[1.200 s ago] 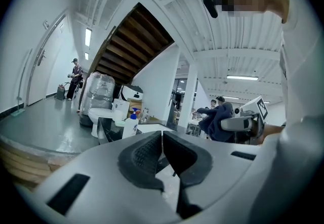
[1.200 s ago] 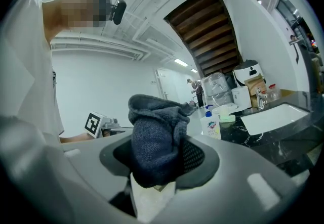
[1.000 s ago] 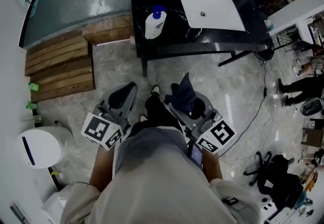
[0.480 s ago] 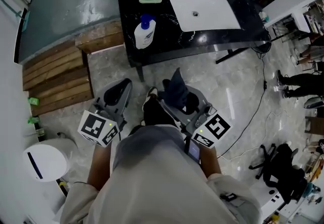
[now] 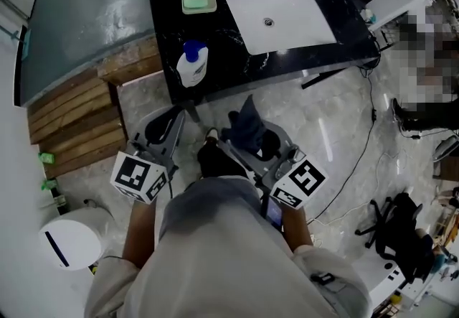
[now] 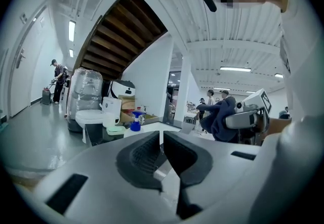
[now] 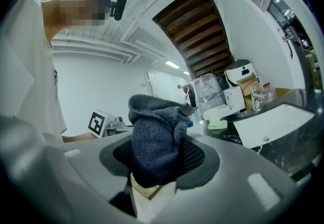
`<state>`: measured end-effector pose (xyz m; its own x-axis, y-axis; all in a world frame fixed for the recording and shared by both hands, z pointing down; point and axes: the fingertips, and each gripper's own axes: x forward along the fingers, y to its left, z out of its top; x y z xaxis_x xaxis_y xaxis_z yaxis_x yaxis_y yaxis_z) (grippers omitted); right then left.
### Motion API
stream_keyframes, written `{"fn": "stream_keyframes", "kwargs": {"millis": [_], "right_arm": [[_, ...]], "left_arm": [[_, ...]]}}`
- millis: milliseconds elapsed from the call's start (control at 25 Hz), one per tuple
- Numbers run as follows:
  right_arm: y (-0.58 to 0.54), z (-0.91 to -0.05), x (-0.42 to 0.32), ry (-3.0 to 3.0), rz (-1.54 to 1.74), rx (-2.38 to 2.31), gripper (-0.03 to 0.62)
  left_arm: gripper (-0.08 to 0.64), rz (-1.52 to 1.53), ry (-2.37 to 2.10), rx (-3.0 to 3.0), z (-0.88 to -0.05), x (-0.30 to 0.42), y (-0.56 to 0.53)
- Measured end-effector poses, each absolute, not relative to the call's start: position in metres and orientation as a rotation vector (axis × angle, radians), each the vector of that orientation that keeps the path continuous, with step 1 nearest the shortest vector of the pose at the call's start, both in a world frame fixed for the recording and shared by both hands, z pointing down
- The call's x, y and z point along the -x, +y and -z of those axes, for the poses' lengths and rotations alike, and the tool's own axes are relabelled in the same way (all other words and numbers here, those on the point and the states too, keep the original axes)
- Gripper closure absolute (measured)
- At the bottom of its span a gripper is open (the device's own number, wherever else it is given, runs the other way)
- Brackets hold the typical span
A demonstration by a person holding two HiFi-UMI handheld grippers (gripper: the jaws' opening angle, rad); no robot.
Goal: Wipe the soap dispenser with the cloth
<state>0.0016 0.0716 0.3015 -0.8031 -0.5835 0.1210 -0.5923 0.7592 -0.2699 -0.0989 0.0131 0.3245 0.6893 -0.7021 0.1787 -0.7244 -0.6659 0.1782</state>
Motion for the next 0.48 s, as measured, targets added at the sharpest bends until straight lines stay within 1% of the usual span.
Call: {"fn": "stream_keyframes", "kwargs": {"millis": [280, 400, 480], "right_arm": [[0.031, -0.303, -0.009, -2.935, -0.518, -0.989, 0.417], [0.014, -0.303, -0.014, -2.943, -0.517, -1.005, 0.419], [0.003, -0.303, -0.020, -2.947, -0.505, -1.018, 0.419]], "left_arm": [[0.547, -0.244, -1.171, -2.688, -0.329, 0.099, -0.034], [0.472, -0.309, -1.148, -2.697, -0.334, 0.093, -0.052], [0.452, -0.344, -1.136, -2.705, -0.338, 0.088, -0.064]]}}
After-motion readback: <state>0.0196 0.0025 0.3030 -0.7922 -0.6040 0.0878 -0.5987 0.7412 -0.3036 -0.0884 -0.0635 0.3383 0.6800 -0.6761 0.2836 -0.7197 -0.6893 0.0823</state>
